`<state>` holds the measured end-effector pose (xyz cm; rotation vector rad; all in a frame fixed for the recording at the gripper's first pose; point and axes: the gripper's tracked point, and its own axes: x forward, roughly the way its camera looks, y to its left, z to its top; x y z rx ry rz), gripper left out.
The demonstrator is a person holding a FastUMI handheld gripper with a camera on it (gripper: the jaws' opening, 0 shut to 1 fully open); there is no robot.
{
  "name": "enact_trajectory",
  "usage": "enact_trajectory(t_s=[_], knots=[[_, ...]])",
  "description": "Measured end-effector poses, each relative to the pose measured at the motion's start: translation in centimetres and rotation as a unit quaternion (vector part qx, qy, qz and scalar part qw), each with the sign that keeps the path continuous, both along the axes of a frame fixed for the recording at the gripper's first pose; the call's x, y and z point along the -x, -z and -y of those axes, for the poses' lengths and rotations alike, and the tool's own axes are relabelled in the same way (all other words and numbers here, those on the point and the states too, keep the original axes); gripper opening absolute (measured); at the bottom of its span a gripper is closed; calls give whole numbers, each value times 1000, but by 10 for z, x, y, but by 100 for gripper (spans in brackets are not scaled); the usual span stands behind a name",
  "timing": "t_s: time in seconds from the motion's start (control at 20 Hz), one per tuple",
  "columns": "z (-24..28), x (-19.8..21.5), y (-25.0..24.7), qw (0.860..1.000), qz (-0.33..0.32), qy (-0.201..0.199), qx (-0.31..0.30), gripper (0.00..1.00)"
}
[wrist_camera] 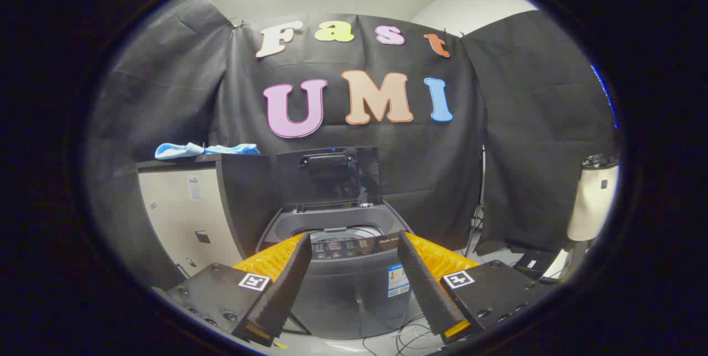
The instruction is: Put the clothes into the washing machine and then close the washing machine lid.
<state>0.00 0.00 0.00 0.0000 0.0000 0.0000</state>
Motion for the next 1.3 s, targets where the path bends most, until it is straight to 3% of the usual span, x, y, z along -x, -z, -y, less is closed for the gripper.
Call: enact_trajectory(t_s=[0.7,1.0,1.2,1.3], knots=[[-6,-6,-13,1000,1,15,-13,98],[-70,-29,-59,999,14,3,-40,97],[-118,-49,-112,999,38,19,-4,97],[-155,-59,-141,998,55,-6,21,97]])
